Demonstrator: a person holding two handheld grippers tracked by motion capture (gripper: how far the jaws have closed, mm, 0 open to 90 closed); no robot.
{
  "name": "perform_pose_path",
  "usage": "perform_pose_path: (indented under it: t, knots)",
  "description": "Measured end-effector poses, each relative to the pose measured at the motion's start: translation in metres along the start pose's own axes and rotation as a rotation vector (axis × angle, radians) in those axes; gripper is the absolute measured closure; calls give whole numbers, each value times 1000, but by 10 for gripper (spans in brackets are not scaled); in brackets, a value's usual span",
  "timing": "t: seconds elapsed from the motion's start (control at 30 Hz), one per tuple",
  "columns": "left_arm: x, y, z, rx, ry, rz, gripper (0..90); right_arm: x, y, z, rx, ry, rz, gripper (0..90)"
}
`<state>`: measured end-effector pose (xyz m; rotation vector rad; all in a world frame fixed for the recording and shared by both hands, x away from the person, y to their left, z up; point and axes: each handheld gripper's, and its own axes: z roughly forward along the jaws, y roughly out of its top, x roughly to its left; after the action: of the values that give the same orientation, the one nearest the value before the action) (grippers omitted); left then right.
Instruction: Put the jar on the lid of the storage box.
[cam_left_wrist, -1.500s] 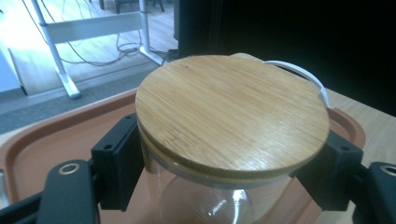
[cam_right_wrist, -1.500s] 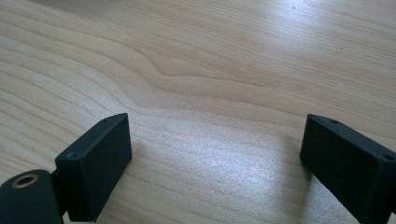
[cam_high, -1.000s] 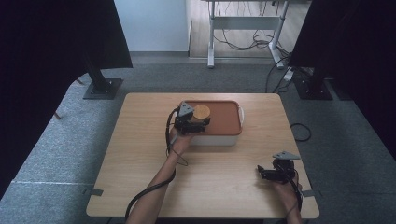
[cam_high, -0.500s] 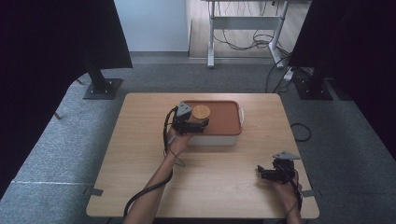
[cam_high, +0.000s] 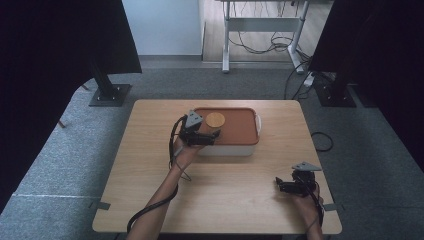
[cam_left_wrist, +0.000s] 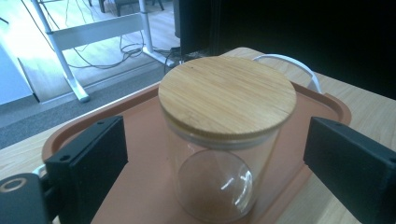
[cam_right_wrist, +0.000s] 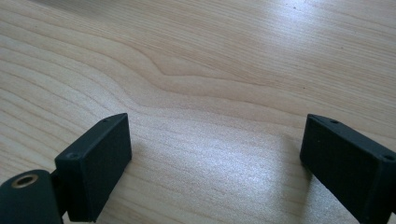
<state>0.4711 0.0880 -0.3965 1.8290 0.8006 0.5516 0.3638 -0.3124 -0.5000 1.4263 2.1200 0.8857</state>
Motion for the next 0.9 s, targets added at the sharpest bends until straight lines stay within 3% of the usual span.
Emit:
perform_pose_path:
  t: [0.9]
  knots:
    - [12,-21,-45,-21,7,-35,54,0,0,0,-2,0,-2,84]
